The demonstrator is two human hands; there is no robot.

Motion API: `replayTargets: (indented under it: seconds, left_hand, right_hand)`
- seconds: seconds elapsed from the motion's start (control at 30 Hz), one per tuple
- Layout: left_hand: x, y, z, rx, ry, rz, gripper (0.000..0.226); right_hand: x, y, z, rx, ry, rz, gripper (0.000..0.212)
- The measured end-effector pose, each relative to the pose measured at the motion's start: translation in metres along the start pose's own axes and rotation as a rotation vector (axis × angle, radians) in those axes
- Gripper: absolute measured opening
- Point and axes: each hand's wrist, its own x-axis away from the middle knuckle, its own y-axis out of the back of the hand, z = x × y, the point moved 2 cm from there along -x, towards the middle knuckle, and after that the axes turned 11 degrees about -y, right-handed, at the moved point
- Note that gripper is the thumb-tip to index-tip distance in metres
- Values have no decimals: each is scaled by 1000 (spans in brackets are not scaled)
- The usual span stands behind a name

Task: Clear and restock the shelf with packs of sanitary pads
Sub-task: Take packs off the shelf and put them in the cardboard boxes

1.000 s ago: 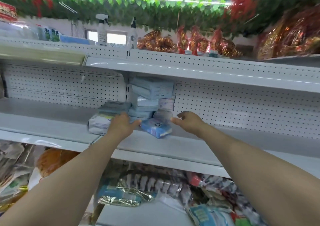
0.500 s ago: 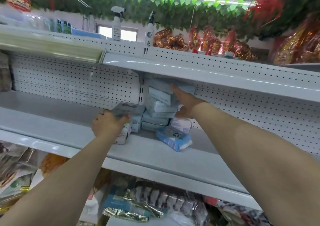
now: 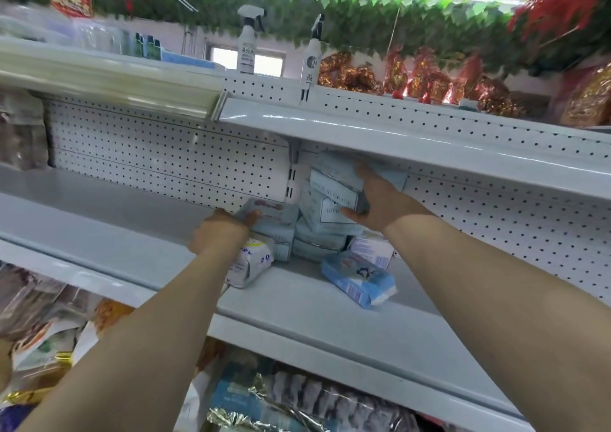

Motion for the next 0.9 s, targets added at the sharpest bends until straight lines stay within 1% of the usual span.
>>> replayTargets:
  seconds: [0.03, 0.07, 0.1, 0.17, 0.2, 0.27, 0.3, 0.4, 0.47, 0.6, 0.73, 0.8, 0.9]
  left_hand:
    - [-2, 0, 1, 0, -13, 3, 84]
    - [-5, 0, 3, -1, -33, 10, 83]
    - [-8, 1, 5, -3, -47, 20, 83]
    - [-15, 3, 12, -12, -55, 33, 83]
    - [-19, 3, 15, -10, -55, 37, 81]
    - [-22, 4, 18, 2, -67, 44, 69]
    - [-21, 5, 18, 10, -81, 44, 61]
    - [-19, 7, 17, 79, -103, 5, 35]
    - [-16, 8, 18, 134, -105, -33, 26]
    - [-12, 7, 22, 202, -115, -77, 20]
    - [-14, 8, 24, 223, -111, -48, 23]
    - [-13, 10, 22, 246, -112, -53, 26]
    - [-4, 11, 20, 341, -66, -86, 23]
  right_hand:
    - [-2, -2, 0, -165, -114, -9, 35]
    - [-5, -4, 0, -285, -182, -27, 37]
    - [-8, -7, -2, -402, -229, -45, 47]
    - [-16, -11, -12, -527, -234, -90, 73]
    - [-18, -11, -19, -560, -208, -97, 83]
    - [-19, -13, -27, -637, -173, -94, 97]
    - [-15, -14, -28, -668, -150, -89, 99]
    - [-8, -16, -31, -701, -112, -84, 93]
    - [-5, -16, -35, -725, -102, -66, 95]
    - [5, -15, -43, -783, -86, -43, 95]
    - [18, -13, -58, -830, -89, -88, 98]
    - [24, -13, -68, -869, -78, -87, 92]
    - [36, -10, -85, -920, -50, -91, 76]
